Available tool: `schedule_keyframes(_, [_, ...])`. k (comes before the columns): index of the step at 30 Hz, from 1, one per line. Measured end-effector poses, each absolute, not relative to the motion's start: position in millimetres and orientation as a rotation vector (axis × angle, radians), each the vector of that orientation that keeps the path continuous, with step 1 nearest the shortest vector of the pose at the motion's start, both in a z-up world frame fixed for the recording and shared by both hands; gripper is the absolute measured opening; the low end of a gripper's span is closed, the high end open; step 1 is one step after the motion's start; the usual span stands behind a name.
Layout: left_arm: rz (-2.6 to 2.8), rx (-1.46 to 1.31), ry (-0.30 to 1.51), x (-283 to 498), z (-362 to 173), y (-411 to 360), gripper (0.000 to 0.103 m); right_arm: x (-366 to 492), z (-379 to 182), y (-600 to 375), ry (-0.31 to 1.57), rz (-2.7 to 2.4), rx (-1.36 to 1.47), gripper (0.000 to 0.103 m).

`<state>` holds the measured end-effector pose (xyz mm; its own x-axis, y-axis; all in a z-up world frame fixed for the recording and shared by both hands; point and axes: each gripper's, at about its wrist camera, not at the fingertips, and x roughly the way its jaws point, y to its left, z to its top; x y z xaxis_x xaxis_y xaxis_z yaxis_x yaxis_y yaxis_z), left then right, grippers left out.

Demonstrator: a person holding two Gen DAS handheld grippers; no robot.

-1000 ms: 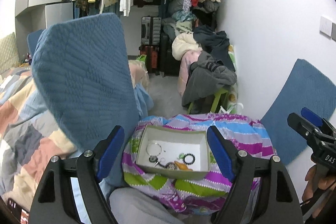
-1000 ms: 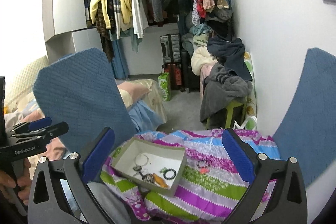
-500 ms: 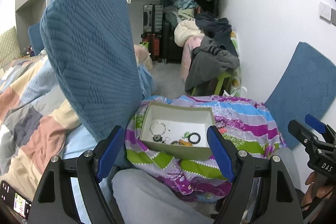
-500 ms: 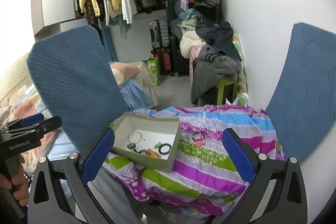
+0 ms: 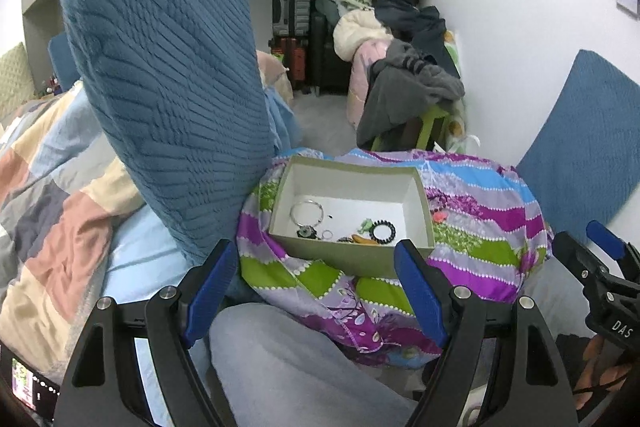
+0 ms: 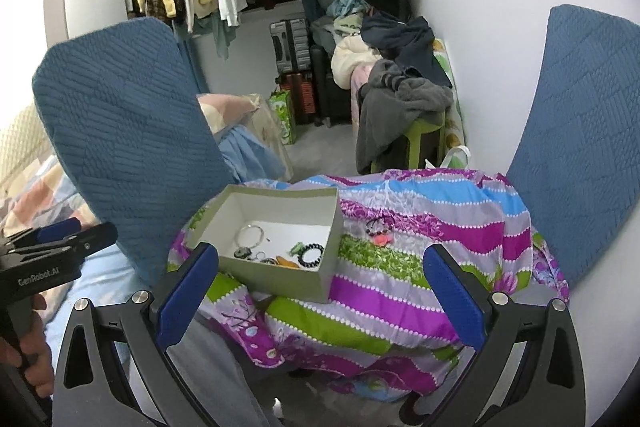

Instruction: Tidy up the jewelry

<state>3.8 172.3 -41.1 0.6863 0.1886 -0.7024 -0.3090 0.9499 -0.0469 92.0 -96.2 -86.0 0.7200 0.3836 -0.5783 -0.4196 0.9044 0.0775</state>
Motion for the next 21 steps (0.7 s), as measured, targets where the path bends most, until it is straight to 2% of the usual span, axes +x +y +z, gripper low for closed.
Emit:
schedule_keyframes(10, [0.244,-0.149,0.783,8.2,-57.2,165.6,0.081,96.1,-100.2,-100.2,0.626,0.409,-0.048,0.103])
schedule_keyframes(21, [0.232,-0.140,0.766,2.5,-52.4,161.5,0.081,88.9,-96.3,-98.6,0.603,0.384,-0.054,0.103])
